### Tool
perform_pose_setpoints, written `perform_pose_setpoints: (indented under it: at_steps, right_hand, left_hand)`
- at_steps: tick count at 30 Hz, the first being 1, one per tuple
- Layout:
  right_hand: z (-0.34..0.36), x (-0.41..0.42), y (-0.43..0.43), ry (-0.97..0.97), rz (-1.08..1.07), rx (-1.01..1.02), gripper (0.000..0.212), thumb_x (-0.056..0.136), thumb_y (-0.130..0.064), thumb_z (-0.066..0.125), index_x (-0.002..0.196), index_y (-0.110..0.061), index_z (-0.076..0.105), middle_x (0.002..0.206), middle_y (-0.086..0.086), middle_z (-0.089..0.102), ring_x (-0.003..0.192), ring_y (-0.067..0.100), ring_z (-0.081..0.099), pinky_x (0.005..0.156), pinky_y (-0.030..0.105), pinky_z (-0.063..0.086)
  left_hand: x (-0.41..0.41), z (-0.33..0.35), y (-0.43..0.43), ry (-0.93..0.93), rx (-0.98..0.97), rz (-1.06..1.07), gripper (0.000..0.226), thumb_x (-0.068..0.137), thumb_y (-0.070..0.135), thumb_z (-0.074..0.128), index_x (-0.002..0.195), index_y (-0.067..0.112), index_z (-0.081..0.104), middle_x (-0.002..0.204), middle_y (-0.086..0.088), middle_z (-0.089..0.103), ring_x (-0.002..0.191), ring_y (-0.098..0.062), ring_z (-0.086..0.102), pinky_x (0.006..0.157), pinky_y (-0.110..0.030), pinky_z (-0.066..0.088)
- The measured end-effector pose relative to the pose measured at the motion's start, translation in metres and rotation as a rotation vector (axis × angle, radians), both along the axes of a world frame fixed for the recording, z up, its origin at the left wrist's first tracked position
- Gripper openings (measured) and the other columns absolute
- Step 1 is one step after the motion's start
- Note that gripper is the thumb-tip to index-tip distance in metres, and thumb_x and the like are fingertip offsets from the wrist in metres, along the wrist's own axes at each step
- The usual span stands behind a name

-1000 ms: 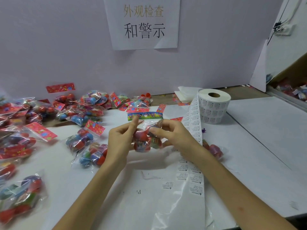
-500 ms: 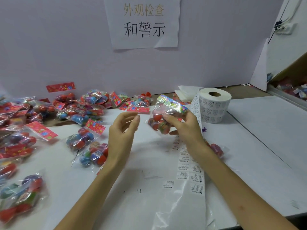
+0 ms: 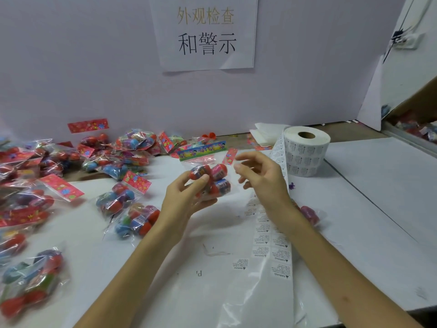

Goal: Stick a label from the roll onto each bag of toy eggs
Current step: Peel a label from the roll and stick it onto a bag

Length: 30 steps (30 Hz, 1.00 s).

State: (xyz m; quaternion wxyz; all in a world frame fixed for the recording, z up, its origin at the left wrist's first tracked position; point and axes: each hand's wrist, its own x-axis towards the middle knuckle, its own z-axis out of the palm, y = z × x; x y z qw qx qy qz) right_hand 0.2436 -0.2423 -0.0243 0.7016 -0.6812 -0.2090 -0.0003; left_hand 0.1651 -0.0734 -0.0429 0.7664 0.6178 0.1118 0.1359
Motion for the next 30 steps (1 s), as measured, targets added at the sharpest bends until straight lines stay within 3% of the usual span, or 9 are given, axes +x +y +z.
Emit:
perform_pose_setpoints:
  at_steps: [4,8,10,15,21,26,30]
  right_hand:
    - [-0.001,0.004,-0.003,0.174,0.117,-0.098,0.024,0.094,-0.040,0.067,0.111,-0.023,0.069,0.100,-0.001,0.071,0.082,0.008,0.066,0.071,0.030,0.054]
    - [-0.002,0.000,0.002,0.137,0.155,-0.130,0.019,0.095,-0.032,0.068,0.092,-0.014,0.074,0.081,-0.005,0.073,0.083,0.013,0.069,0.078,0.047,0.060]
    - [-0.003,0.001,0.001,0.134,0.148,-0.106,0.021,0.094,-0.027,0.070,0.084,-0.009,0.071,0.075,-0.004,0.071,0.079,0.014,0.068,0.079,0.051,0.060]
    - [-0.005,0.002,0.001,0.119,0.128,-0.121,0.014,0.093,-0.019,0.071,0.081,-0.014,0.073,0.077,0.001,0.071,0.077,0.017,0.067,0.071,0.042,0.057]
    - [-0.008,0.001,0.001,0.083,0.182,-0.140,0.014,0.092,-0.013,0.071,0.099,-0.001,0.076,0.089,0.022,0.073,0.072,0.018,0.065,0.060,0.026,0.051]
    - [-0.010,0.000,0.004,0.047,0.195,-0.166,0.012,0.091,-0.013,0.073,0.099,-0.006,0.078,0.084,0.015,0.075,0.069,0.013,0.064,0.057,0.024,0.049]
    - [-0.010,0.000,0.004,0.045,0.188,-0.197,0.010,0.090,-0.015,0.074,0.097,-0.010,0.079,0.080,0.012,0.073,0.068,0.010,0.064,0.056,0.024,0.049]
  left_hand:
    - [-0.002,0.001,-0.003,-0.005,0.013,-0.110,0.032,0.096,0.018,0.066,0.126,0.008,0.067,0.110,-0.015,0.077,0.099,-0.037,0.076,0.082,-0.042,0.064]
    - [-0.003,0.002,-0.005,-0.017,0.042,-0.169,0.045,0.086,0.026,0.070,0.127,0.008,0.066,0.112,-0.017,0.076,0.100,-0.036,0.075,0.084,-0.044,0.063]
    - [-0.004,0.002,-0.005,-0.011,0.056,-0.183,0.041,0.089,0.022,0.068,0.127,0.008,0.065,0.112,-0.018,0.076,0.100,-0.036,0.075,0.086,-0.045,0.063]
    - [-0.003,0.000,-0.003,0.032,0.102,-0.188,0.032,0.097,0.011,0.065,0.129,0.007,0.064,0.115,-0.019,0.075,0.102,-0.039,0.074,0.090,-0.050,0.061]
    - [-0.003,0.004,-0.008,0.099,0.097,-0.112,0.053,0.081,0.049,0.070,0.118,0.010,0.071,0.112,-0.016,0.076,0.101,-0.034,0.075,0.089,-0.053,0.061]
    - [-0.001,0.005,-0.005,0.120,0.098,-0.013,0.034,0.097,0.033,0.066,0.116,0.004,0.072,0.113,-0.022,0.072,0.104,-0.042,0.072,0.092,-0.063,0.057]
    - [-0.001,0.006,-0.005,0.134,0.102,0.013,0.029,0.099,0.028,0.065,0.113,0.004,0.074,0.112,-0.024,0.072,0.103,-0.046,0.070,0.091,-0.066,0.056]
